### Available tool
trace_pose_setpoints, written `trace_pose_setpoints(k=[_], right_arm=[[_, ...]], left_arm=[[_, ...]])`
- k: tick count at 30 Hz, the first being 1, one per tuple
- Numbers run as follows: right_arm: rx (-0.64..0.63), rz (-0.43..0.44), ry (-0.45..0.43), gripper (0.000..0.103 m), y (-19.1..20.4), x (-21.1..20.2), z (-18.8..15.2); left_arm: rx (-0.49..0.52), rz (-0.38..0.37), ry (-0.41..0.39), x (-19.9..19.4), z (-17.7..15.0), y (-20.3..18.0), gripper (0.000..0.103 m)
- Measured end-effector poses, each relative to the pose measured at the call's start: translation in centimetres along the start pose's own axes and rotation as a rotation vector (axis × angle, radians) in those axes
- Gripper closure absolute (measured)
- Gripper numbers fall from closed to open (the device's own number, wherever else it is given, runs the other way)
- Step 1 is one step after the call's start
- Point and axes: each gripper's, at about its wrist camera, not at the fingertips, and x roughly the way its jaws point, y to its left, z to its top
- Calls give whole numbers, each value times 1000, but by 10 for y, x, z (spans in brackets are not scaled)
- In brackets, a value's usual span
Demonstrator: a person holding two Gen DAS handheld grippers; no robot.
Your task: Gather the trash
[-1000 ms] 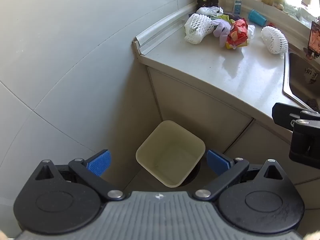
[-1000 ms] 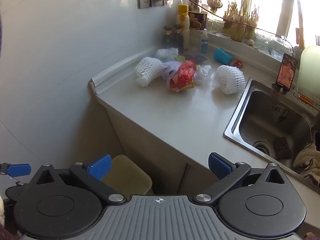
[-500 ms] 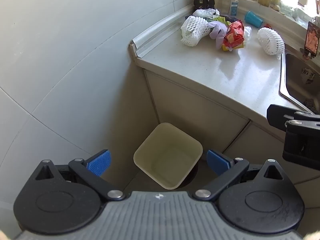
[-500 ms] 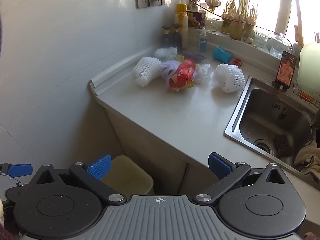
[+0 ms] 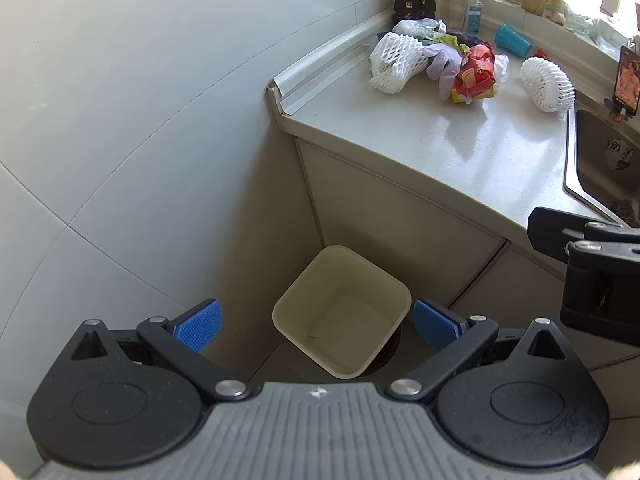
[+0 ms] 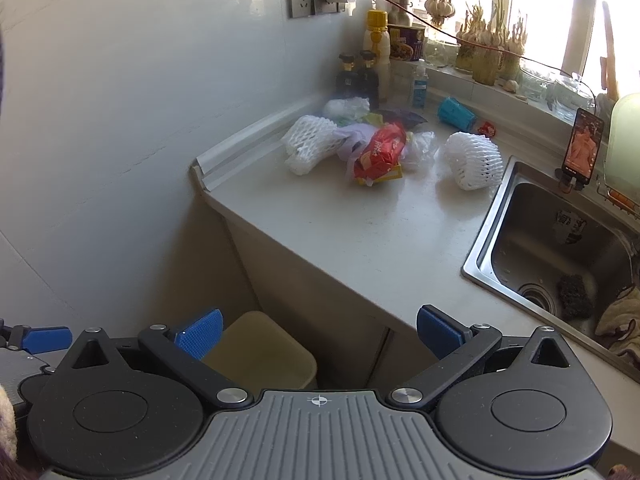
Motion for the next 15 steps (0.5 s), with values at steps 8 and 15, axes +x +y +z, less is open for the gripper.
trace_pose_setpoints(k=[8,15], right_arm=[[-105,42,51,0,8,16,7],[-204,112,68,0,11,30,17]], left_arm=[[-55,32,16,5,-1,2,0],[-152,84,34,7,-2,5,0]])
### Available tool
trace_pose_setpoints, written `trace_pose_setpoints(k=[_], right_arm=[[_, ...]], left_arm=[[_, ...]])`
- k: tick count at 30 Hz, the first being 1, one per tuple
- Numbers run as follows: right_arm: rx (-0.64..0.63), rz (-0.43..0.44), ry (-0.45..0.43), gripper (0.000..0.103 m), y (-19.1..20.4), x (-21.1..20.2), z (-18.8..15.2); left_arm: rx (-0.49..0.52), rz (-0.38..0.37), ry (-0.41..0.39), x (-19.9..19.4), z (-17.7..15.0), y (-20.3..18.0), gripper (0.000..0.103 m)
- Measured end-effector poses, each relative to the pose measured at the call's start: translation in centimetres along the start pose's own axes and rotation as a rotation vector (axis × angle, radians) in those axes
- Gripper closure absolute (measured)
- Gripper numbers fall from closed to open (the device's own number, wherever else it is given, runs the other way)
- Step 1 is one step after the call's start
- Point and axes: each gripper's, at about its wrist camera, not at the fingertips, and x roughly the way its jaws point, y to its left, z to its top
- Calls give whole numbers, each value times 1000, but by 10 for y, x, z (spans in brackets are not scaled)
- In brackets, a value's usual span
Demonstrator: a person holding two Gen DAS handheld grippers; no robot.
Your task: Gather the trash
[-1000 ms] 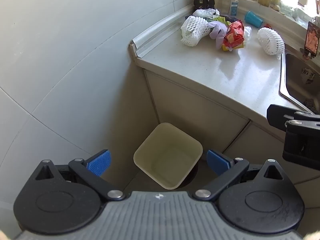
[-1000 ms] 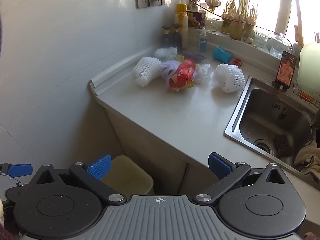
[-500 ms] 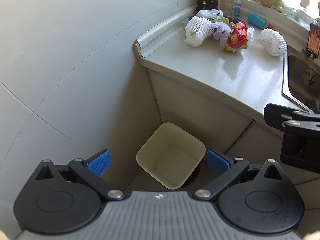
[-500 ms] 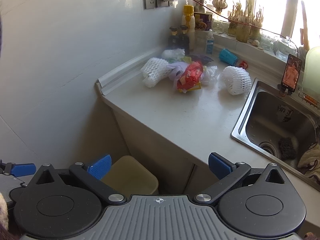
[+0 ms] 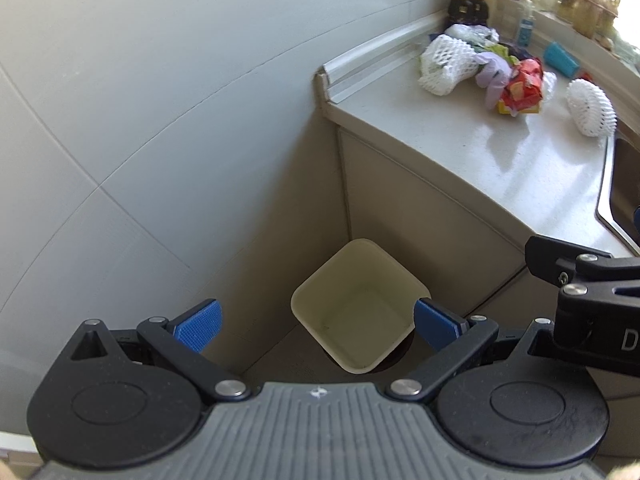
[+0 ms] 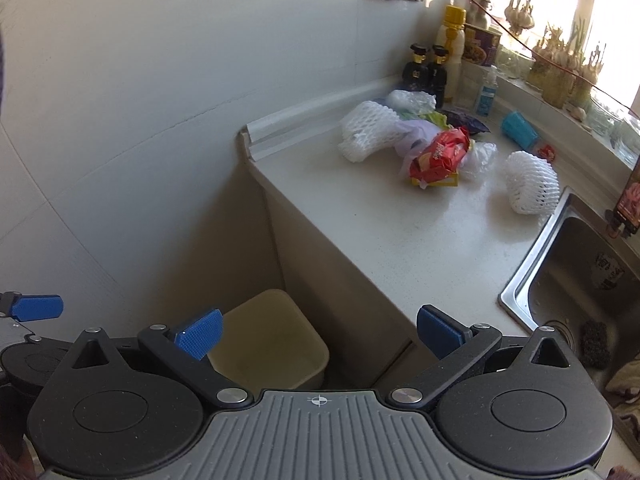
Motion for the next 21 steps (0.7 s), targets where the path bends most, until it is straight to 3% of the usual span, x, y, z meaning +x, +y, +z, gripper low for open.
trace_pose_setpoints(k=[11,21], right_arm=[[-59,76,10,0,-10,9,18],[-62,87,21,0,-20,15,24]], left_arm=[[-88,54,19,-2,3,-6,0],[-98,52,27,2,10,-13,0]])
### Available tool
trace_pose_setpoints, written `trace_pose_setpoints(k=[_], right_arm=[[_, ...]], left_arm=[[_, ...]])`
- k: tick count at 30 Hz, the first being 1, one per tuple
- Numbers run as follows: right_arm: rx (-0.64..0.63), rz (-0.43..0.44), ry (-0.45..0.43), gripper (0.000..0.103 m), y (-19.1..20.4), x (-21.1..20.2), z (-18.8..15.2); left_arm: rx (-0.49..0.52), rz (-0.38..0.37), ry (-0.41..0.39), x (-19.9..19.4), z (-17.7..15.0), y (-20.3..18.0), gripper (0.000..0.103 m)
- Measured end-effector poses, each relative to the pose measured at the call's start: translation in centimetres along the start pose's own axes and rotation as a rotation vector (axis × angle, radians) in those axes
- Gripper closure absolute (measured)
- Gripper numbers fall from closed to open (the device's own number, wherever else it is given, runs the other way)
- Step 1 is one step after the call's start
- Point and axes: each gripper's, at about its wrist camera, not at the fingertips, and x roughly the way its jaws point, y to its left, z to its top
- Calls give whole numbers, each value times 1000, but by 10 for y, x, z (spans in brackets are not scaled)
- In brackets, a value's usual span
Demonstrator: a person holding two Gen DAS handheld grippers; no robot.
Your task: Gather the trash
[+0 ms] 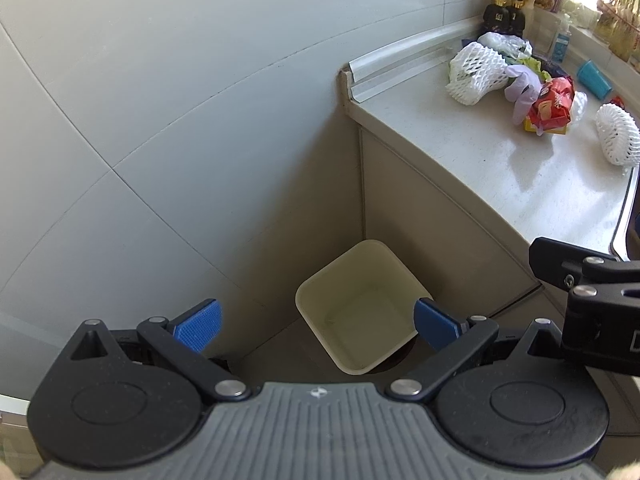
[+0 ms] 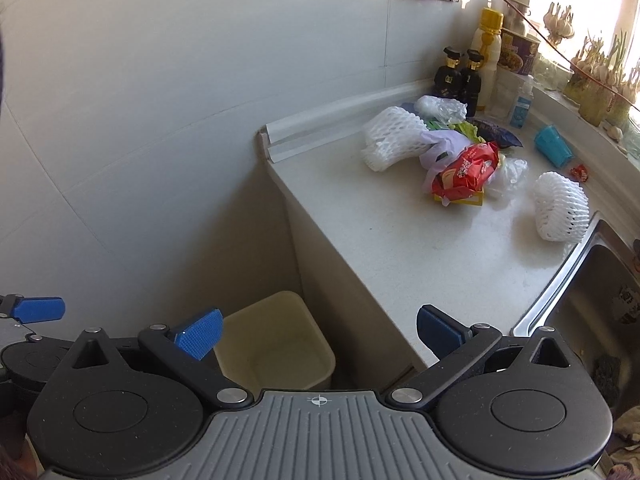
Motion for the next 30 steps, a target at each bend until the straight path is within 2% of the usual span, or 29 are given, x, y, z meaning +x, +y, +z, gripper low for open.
trace_pose_setpoints(k=[30], right_arm=[[9,-18,11,0,-11,6,6]], left_arm=[[21,-11,1,1,8,-7,0]])
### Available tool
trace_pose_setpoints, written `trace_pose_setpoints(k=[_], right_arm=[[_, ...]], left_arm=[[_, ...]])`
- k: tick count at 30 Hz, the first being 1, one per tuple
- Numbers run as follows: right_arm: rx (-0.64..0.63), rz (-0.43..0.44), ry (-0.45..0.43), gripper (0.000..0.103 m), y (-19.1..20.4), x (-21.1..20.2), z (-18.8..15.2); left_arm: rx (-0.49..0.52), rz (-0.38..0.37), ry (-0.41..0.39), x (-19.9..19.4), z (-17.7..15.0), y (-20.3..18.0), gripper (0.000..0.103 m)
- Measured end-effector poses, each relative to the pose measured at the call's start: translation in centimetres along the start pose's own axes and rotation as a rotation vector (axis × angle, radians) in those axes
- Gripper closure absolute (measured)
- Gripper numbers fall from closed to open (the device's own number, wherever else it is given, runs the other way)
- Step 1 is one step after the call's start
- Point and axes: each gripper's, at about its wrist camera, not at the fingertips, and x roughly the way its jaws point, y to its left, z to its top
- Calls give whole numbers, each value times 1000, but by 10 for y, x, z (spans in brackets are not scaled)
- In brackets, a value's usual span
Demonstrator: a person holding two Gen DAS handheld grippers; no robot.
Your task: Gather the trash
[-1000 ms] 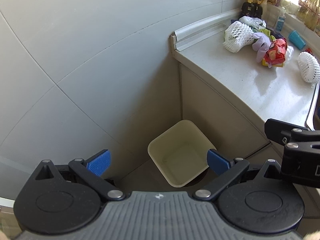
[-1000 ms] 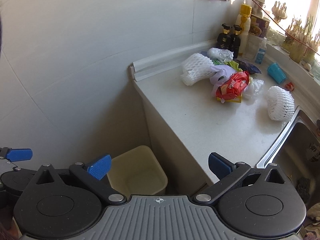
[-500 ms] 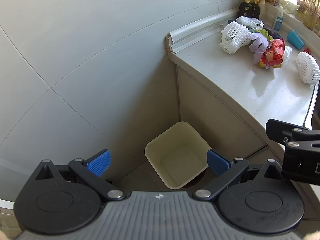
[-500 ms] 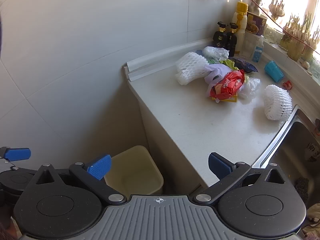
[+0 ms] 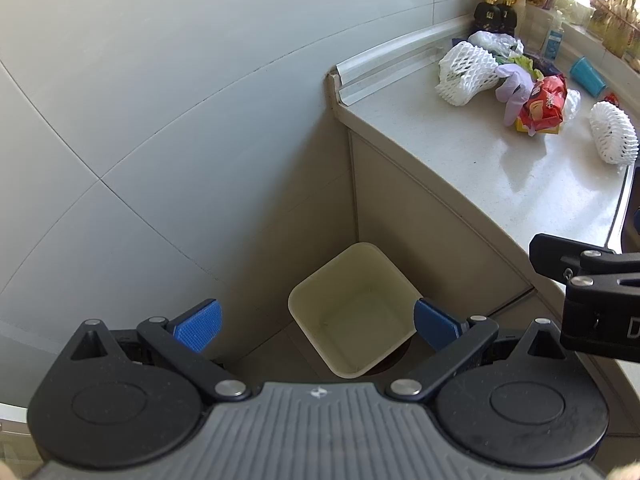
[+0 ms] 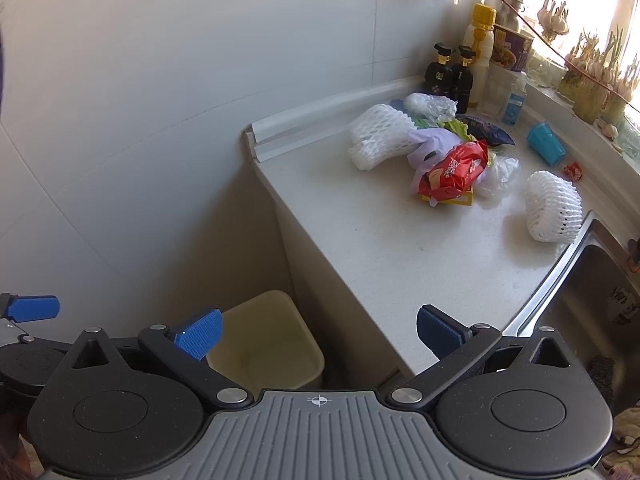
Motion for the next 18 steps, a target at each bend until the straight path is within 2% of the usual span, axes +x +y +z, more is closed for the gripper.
trace_pose_setpoints(k=[9,18], right_arm=[[9,-23,-4,0,3,1,3],[48,-58,-18,0,11,1,7]], left_arm=[[13,-12,-8,-1,2,3,0],[69,-27,-21,0,6,9,0]])
